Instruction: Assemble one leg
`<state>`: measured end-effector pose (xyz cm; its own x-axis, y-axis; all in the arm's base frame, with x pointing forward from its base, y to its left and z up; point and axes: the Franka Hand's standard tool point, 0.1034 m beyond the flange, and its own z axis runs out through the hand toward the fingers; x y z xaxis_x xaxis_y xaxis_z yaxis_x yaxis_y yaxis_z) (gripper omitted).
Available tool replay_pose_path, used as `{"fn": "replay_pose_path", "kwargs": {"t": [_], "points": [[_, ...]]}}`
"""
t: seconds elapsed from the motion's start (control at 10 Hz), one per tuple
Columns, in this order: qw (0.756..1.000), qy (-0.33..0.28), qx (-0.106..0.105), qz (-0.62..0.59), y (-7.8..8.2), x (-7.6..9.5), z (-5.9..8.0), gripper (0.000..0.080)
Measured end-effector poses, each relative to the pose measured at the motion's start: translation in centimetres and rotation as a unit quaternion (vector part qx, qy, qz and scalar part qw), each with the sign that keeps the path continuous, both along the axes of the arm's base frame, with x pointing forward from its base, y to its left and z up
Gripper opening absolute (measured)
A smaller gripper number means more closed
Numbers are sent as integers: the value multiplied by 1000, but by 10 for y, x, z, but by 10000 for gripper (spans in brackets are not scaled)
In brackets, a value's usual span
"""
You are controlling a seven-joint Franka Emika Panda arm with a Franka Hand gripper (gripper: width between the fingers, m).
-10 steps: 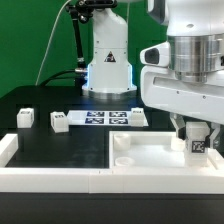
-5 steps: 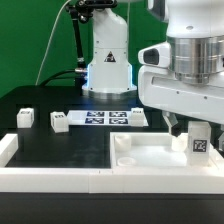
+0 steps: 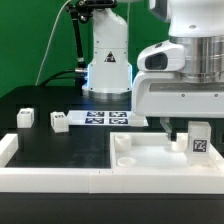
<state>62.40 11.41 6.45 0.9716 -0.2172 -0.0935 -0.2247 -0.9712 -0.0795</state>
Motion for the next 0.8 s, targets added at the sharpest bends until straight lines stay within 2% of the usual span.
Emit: {"fn": "replay_pose_path", "kwargs": {"t": [0.8], "points": [[1000, 2, 0, -15, 1, 0, 0, 649]]}}
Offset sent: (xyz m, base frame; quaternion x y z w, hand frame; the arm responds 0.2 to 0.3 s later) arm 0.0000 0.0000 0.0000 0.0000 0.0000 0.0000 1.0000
